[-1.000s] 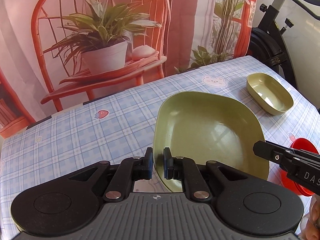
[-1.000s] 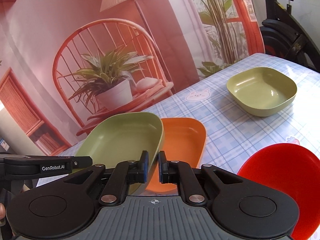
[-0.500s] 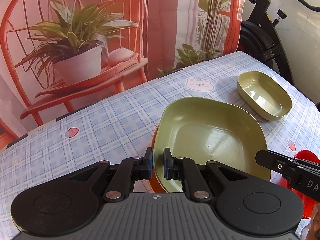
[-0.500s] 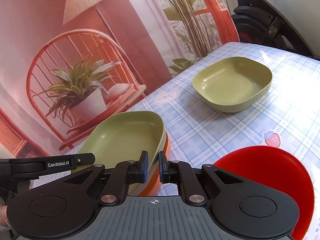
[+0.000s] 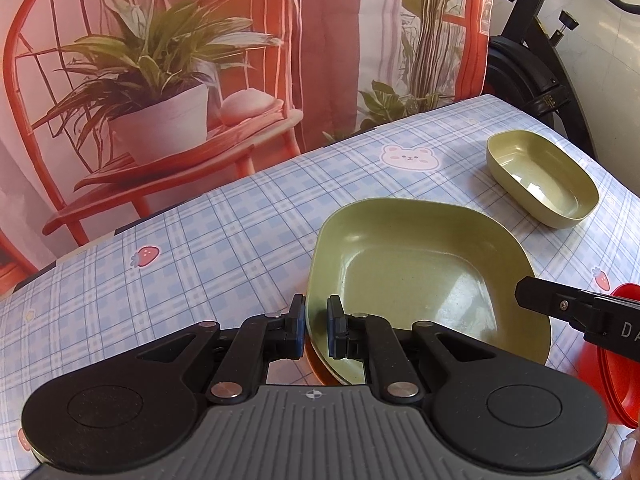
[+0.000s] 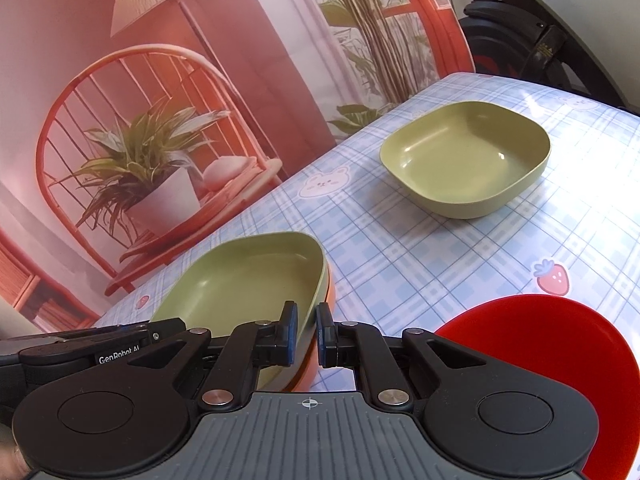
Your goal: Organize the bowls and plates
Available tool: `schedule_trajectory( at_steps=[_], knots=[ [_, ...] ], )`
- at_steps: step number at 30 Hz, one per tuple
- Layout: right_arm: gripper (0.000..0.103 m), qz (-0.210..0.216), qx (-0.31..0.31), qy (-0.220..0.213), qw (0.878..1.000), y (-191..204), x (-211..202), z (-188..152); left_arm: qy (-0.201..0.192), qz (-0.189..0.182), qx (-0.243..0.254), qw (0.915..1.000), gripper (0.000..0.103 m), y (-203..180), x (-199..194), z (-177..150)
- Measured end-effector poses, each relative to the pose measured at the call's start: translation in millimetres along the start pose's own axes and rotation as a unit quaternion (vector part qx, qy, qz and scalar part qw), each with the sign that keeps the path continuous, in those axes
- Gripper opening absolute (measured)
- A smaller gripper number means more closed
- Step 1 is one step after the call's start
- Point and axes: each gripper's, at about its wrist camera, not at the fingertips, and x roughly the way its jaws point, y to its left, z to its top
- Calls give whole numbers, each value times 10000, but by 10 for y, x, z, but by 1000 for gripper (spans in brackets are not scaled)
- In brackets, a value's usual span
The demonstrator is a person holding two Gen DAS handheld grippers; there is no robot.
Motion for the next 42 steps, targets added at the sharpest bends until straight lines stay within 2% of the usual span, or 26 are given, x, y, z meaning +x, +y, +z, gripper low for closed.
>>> schedule_trajectory(
  at_steps=[11, 20, 21, 24, 26, 33, 42],
  knots=[
    [11, -65, -108, 16, 9999, 20, 34, -4, 16, 101, 71, 9999, 12, -7, 39, -53],
    [11, 18, -149, -108, 9998, 9, -90, 17, -84, 146, 12, 9999, 12, -21, -67, -76],
    [11, 42, -155, -140, 9998, 12, -120, 19, -75, 156, 0, 9998, 12, -22, -74, -85],
    [1, 113, -269, -274, 9992, 24, -200, 15, -40, 155, -45, 9999, 12, -20, -84, -116],
    [0, 156, -271, -221, 9993, 18, -192, 15, -10, 141, -50, 9999, 12, -23, -85, -139],
    [0, 89, -225, 54, 9997, 10, -91, -52, 31, 145, -39, 9999, 12, -40, -87, -186],
    [1, 131, -154, -52, 9998, 1, -179, 10, -91, 94, -238, 9996, 12, 7, -215, -145]
  ],
)
